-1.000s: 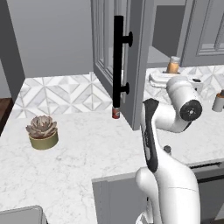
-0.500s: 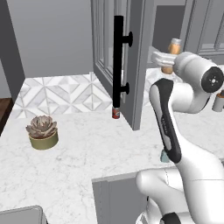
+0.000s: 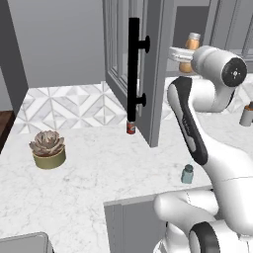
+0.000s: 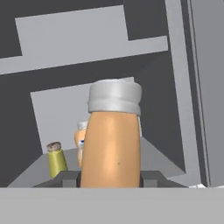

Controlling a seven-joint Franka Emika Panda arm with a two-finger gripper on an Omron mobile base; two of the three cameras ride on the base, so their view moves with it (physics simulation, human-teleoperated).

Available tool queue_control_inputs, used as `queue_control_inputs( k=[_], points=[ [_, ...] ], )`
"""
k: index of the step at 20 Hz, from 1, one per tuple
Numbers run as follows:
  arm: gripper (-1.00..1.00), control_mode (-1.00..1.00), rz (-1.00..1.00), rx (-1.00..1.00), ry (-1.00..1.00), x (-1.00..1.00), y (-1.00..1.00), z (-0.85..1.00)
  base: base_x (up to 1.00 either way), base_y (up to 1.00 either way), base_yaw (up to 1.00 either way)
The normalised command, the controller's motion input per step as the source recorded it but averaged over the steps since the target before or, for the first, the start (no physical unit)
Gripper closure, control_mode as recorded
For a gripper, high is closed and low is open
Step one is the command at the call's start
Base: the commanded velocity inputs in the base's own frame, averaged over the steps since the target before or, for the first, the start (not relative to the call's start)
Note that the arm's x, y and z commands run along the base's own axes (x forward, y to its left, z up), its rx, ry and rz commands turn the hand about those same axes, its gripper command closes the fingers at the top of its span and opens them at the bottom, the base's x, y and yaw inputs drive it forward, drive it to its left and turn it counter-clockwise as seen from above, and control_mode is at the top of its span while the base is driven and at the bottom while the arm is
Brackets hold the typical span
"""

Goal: Put the shaker and condiment bottle from the counter next to their counterparts in the cabinet.

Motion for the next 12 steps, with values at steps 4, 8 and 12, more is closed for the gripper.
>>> queue_control_inputs(
  k=[4, 8, 12],
  points=[
    [1.0, -1.0, 0.08, -0.02, -0.02, 0.26, -0.04, -0.22, 0.0, 0.0, 0.0],
    [1.0, -1.0, 0.07, -0.09, -0.1, 0.17, 0.0, -0.12, 0.0, 0.0, 0.0],
    [1.0, -1.0, 0.01, -0.17, -0.15, 0.02, 0.0, 0.0, 0.0, 0.0, 0.0]
  ],
)
